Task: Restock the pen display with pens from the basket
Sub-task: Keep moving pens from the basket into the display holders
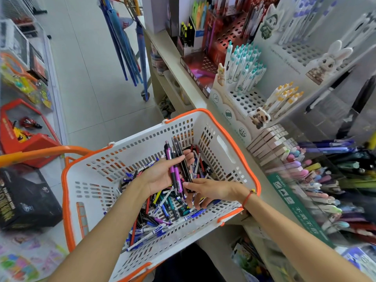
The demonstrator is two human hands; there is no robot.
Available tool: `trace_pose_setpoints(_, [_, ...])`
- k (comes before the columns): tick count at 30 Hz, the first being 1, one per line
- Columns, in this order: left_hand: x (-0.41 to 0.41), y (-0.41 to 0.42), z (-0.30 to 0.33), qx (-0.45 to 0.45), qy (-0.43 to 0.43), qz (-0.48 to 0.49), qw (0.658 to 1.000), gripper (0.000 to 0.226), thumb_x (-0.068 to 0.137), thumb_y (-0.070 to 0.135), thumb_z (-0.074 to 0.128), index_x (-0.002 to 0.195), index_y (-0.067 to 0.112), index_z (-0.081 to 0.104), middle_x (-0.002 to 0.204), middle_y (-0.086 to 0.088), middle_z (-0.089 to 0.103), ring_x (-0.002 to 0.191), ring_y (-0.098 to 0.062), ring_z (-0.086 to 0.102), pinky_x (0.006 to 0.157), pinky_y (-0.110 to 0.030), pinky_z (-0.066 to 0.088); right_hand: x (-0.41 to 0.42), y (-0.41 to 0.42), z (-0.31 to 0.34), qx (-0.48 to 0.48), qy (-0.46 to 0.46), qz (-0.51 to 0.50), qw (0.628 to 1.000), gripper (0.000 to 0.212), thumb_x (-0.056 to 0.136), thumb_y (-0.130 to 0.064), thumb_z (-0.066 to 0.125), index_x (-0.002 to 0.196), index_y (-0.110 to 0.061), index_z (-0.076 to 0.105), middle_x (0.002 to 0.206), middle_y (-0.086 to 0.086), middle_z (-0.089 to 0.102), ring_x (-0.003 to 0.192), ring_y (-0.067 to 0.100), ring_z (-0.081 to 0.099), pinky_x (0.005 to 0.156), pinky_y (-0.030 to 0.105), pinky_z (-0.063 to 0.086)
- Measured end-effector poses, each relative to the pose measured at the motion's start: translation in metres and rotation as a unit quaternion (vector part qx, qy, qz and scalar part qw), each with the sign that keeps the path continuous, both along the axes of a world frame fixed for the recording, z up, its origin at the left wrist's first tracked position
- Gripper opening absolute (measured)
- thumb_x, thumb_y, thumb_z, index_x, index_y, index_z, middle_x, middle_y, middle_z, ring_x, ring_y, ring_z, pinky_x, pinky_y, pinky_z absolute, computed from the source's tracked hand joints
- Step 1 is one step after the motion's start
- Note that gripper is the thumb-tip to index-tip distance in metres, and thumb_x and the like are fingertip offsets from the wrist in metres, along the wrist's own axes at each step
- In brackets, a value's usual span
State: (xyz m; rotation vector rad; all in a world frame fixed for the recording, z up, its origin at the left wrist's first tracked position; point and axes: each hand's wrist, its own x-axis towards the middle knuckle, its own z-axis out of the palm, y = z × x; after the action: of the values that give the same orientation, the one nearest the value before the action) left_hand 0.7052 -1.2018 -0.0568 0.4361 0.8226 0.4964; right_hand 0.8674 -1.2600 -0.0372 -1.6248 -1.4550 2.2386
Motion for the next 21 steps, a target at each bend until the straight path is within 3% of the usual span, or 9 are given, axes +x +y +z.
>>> trace_pose_setpoints(4, [0.003, 0.002, -0.005, -0.029, -0.022, 0.080, 0.996, 0.030, 0.097, 0.009, 0.051, 0.126, 0.005, 0.060, 0.111, -0.008, 0.070, 0.104, -0.017, 0.068, 0.079, -0.033, 0.060, 0.003, -0.003, -0.001, -0.058, 0.022, -0.103, 0.993, 0.049, 0.096, -0.053, 0.046, 0.120, -0.011, 0.055, 0.112, 0.003, 0.069, 0.077, 0.009, 0.065, 0.067, 0.020, 0.055])
trace_pose_setpoints(6, [0.006, 0.004, -0.006, -0.048, -0.054, 0.129, 0.989, 0.028, 0.099, 0.008, 0.047, 0.123, 0.007, 0.060, 0.112, -0.008, 0.071, 0.107, -0.018, 0.068, 0.083, -0.035, 0.059, 0.002, -0.002, -0.005, -0.085, 0.049, -0.180, 0.979, 0.052, 0.091, -0.050, 0.056, 0.119, -0.006, 0.061, 0.113, 0.003, 0.071, 0.075, 0.007, 0.066, 0.066, 0.017, 0.055])
trace_pose_setpoints(8, [0.009, 0.004, -0.004, -0.063, -0.075, 0.170, 0.981, 0.024, 0.100, 0.008, 0.045, 0.116, 0.009, 0.063, 0.110, -0.007, 0.072, 0.107, -0.017, 0.068, 0.087, -0.037, 0.057, -0.001, 0.001, -0.009, -0.098, 0.073, -0.241, 0.963, 0.050, 0.087, -0.046, 0.064, 0.118, -0.007, 0.062, 0.111, 0.004, 0.072, 0.072, 0.006, 0.066, 0.063, 0.015, 0.054])
trace_pose_setpoints(11, [0.016, 0.003, 0.000, -0.086, -0.099, 0.233, 0.964, 0.021, 0.100, 0.009, 0.046, 0.110, 0.011, 0.064, 0.107, -0.006, 0.073, 0.110, -0.017, 0.065, 0.081, -0.036, 0.053, -0.013, 0.005, -0.013, -0.124, 0.105, -0.327, 0.931, 0.055, 0.085, -0.044, 0.067, 0.122, -0.004, 0.061, 0.095, 0.003, 0.072, 0.070, 0.008, 0.065, 0.060, 0.016, 0.053])
trace_pose_setpoints(16, [0.021, 0.005, 0.000, -0.053, -0.067, 0.278, 0.957, 0.017, 0.100, 0.010, 0.048, 0.105, 0.015, 0.064, 0.107, -0.002, 0.073, 0.113, -0.015, 0.063, 0.067, -0.031, 0.056, -0.039, 0.009, -0.019, -0.149, 0.151, -0.494, 0.843, 0.032, 0.089, -0.031, 0.067, 0.102, -0.002, 0.066, 0.076, 0.005, 0.069, 0.063, 0.010, 0.061, 0.055, 0.015, 0.053])
trace_pose_setpoints(21, [0.018, 0.007, -0.003, -0.030, -0.062, 0.281, 0.957, 0.017, 0.101, 0.011, 0.046, 0.107, 0.017, 0.061, 0.108, -0.001, 0.073, 0.112, -0.014, 0.062, 0.081, -0.034, 0.051, -0.048, 0.015, -0.019, -0.192, 0.200, -0.584, 0.763, 0.015, 0.081, -0.014, 0.076, 0.083, 0.000, 0.071, 0.069, 0.007, 0.069, 0.060, 0.009, 0.063, 0.057, 0.016, 0.056])
